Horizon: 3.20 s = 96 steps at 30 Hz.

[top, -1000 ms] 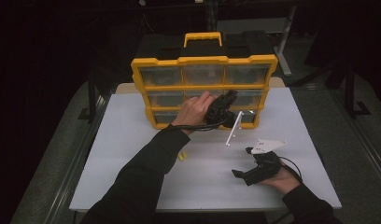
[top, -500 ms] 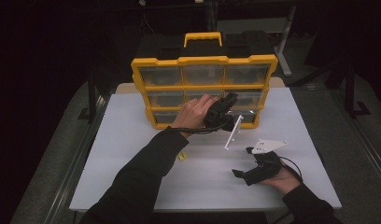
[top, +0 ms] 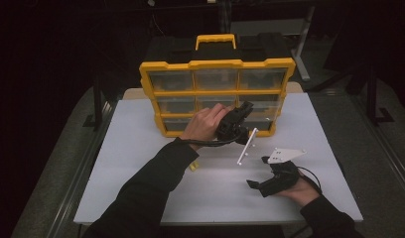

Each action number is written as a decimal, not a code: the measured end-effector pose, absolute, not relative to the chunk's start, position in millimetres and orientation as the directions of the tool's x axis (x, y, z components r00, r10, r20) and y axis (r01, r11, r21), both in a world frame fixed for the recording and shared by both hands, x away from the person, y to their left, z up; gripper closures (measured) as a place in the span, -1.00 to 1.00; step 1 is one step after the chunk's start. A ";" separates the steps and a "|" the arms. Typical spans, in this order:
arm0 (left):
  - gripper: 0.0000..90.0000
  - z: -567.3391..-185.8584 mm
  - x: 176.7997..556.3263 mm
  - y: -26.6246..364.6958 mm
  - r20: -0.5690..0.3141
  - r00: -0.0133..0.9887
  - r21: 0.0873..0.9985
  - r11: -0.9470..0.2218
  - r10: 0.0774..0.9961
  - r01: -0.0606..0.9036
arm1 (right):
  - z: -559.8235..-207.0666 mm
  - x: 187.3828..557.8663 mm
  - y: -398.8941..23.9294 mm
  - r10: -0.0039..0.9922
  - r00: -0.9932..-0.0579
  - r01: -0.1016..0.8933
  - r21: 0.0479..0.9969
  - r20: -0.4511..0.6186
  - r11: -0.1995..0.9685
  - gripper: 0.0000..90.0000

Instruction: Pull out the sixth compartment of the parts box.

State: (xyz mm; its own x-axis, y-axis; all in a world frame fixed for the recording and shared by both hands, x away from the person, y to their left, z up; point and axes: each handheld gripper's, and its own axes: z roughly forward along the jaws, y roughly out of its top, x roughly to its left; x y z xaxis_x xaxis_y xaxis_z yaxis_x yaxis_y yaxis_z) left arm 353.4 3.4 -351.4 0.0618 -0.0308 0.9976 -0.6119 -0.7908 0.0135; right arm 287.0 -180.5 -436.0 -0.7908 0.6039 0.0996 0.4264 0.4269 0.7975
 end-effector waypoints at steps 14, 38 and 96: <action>0.76 -350.7 339.0 6.0 0.998 0.045 -0.002 -0.780 -0.038 -0.626 | -435.7 286.2 -180.1 0.602 -0.792 0.427 0.798 0.103 0.426 -1.00; 0.76 -353.7 323.3 7.6 0.998 0.043 -0.004 -0.765 -0.042 -0.644 | -435.4 285.8 -180.1 0.601 -0.792 0.427 0.798 0.103 0.426 -1.00; -0.22 -356.1 304.1 28.8 0.997 0.080 0.069 -0.741 0.021 -0.668 | -436.2 287.1 -180.0 0.605 -0.790 0.427 0.796 0.099 0.429 -1.00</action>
State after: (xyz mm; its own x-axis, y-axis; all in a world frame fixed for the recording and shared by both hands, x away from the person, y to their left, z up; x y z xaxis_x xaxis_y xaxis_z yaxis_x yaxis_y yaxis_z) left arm 304.1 28.8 -356.1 0.0801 0.0206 0.9966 -0.6681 -0.7409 0.0690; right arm 287.1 -180.0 -436.2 -0.7903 0.6047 0.0986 0.4274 0.4288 0.7959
